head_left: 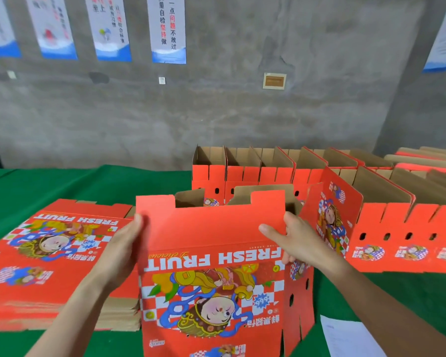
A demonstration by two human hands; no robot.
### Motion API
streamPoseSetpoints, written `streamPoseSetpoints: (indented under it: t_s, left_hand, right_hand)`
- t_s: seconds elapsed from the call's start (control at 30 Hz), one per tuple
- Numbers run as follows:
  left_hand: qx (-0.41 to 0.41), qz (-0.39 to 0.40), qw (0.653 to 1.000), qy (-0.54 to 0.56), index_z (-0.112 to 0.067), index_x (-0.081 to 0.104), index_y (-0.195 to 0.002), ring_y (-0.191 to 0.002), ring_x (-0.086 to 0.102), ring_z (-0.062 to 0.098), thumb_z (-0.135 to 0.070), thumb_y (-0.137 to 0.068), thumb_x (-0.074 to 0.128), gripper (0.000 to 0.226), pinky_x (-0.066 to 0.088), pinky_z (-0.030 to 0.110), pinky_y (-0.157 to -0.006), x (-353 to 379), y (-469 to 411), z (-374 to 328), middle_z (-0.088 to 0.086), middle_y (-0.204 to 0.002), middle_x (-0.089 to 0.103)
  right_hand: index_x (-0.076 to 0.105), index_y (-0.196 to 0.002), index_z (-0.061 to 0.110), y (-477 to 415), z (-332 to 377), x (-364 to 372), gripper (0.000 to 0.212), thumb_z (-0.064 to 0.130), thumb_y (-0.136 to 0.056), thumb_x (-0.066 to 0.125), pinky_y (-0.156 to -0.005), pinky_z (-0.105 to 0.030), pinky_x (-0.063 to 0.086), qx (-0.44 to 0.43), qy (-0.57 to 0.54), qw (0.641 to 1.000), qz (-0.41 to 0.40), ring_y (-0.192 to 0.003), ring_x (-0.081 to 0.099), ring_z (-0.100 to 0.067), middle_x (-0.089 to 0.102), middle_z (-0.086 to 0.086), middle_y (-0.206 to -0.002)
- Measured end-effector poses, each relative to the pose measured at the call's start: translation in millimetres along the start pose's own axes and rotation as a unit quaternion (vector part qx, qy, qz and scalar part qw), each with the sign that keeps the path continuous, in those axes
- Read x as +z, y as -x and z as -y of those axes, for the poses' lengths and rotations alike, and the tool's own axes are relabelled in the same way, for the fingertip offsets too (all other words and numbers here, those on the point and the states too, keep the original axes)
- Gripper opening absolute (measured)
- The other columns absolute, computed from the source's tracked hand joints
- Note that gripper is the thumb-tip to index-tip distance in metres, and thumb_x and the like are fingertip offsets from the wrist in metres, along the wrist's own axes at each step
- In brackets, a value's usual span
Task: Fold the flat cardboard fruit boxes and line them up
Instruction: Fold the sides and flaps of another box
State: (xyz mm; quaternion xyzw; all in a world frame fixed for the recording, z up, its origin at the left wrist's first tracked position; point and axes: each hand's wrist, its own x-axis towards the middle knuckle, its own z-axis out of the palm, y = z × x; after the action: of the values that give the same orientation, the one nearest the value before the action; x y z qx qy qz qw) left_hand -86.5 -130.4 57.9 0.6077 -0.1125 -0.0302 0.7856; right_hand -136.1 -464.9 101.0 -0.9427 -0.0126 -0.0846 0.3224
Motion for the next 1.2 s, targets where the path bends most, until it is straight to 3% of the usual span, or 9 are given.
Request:
streamPoseSetpoints:
  t_s: [0.1, 0.3, 0.43, 0.5, 0.6, 0.73, 0.87, 1.07, 1.2]
  left_hand:
    - [-0.020, -0.038, 0.995, -0.090, -0.023, 0.067, -0.112, -0.110, 0.062, 0.016, -0.063, -0.094, 0.020, 0.065, 0.041, 0.035, -0.097, -3.9, -8.0, -9.9, 0.003, -0.114, 0.069]
    - [0.051, -0.037, 0.984, -0.165, -0.030, 0.068, -0.095, -0.075, 0.067, 0.007, -0.013, -0.093, 0.055, 0.022, 0.050, 0.027, -0.066, 3.6, -11.0, -26.1, 0.001, -0.100, 0.071]
    - [0.050, -0.035, 0.982, -0.180, -0.034, 0.050, -0.127, -0.075, 0.067, 0.009, 0.019, -0.077, 0.061, 0.075, 0.053, 0.024, -0.052, -1.3, -21.1, -32.5, 0.007, -0.109, 0.064]
    - [-0.011, -0.023, 0.983, -0.184, -0.035, 0.040, -0.140, -0.066, 0.064, 0.004, 0.007, -0.079, 0.064, 0.078, 0.052, 0.025, -0.051, 2.9, -23.9, -33.0, 0.000, -0.097, 0.063]
    - [-0.159, 0.009, 0.980, -0.121, -0.016, 0.074, -0.077, -0.057, 0.065, 0.013, -0.026, -0.077, 0.063, 0.015, 0.051, 0.025, -0.057, 27.5, -16.5, -31.1, 0.003, -0.069, 0.070]
    - [-0.219, -0.095, 0.971, 0.002, -0.008, 0.065, -0.062, -0.046, 0.065, 0.021, -0.016, -0.090, 0.050, 0.033, 0.054, 0.030, -0.050, 56.2, -14.6, -17.3, 0.011, -0.057, 0.068]
    - [-0.141, -0.218, 0.963, 0.074, -0.006, 0.053, -0.066, -0.037, 0.060, 0.020, -0.001, -0.090, 0.046, 0.025, 0.051, 0.031, -0.036, 77.4, -13.3, -7.0, 0.009, -0.047, 0.063]
    - [-0.035, -0.321, 0.943, 0.078, -0.014, 0.054, -0.074, -0.069, 0.049, 0.020, -0.018, -0.097, 0.049, 0.024, 0.041, 0.036, -0.071, 85.1, -10.6, 15.0, 0.006, -0.069, 0.052]
    - [0.019, -0.368, 0.929, 0.013, -0.016, 0.052, -0.068, -0.069, 0.045, 0.019, -0.022, -0.098, 0.046, 0.031, 0.036, 0.035, -0.070, 85.1, -2.0, 14.4, 0.005, -0.067, 0.048]
  right_hand:
    - [0.051, -0.087, 0.012, 3.0, -8.9, -0.9, 0.051, 0.063, -0.083, 0.051, -0.048, -0.027, 0.043, -0.008, 0.024, 0.996, -0.085, -0.045, 0.062, -0.012, 0.054, 0.002, -0.055]
    - [0.050, -0.077, 0.010, 12.0, -17.4, -1.5, 0.052, 0.062, -0.077, 0.050, -0.044, -0.014, 0.035, -0.057, 0.002, 0.986, -0.158, -0.045, 0.049, -0.003, 0.045, 0.007, -0.053]
    - [0.050, -0.075, 0.008, 18.8, -24.0, -2.4, 0.060, 0.069, -0.071, 0.045, -0.044, -0.016, 0.036, -0.092, -0.015, 0.978, -0.187, -0.043, 0.048, -0.003, 0.041, 0.010, -0.048]
    - [0.051, -0.077, 0.004, 22.3, -28.2, -4.5, 0.068, 0.072, -0.070, 0.043, -0.042, -0.018, 0.032, -0.097, -0.016, 0.976, -0.195, -0.038, 0.042, -0.008, 0.042, 0.008, -0.045]
    - [0.050, -0.072, 0.012, 27.5, -31.9, -2.5, 0.050, 0.062, -0.075, 0.051, -0.041, -0.015, 0.031, -0.124, -0.028, 0.969, -0.211, -0.038, 0.043, -0.006, 0.047, 0.013, -0.043]
    - [0.040, -0.069, 0.019, 31.9, -36.7, 0.8, 0.037, 0.051, -0.084, 0.050, -0.044, -0.024, 0.029, -0.114, -0.077, 0.961, -0.240, -0.039, 0.034, -0.008, 0.038, 0.005, -0.043]
    - [0.043, -0.063, 0.001, 36.1, -39.4, -10.0, 0.069, 0.066, -0.086, 0.038, -0.052, -0.040, 0.039, -0.076, -0.173, 0.949, -0.255, -0.049, 0.047, -0.024, 0.045, -0.008, -0.050]
    - [0.036, -0.045, 0.014, 42.0, -32.4, -16.1, 0.060, 0.063, -0.077, 0.046, -0.058, -0.037, 0.036, -0.002, -0.204, 0.931, -0.301, -0.050, 0.044, -0.021, 0.042, -0.004, -0.049]
    - [0.026, -0.037, 0.018, 39.3, -31.0, -14.1, 0.064, 0.061, -0.072, 0.058, -0.050, -0.030, 0.023, 0.021, -0.269, 0.922, -0.277, -0.043, 0.028, -0.015, 0.027, 0.005, -0.040]
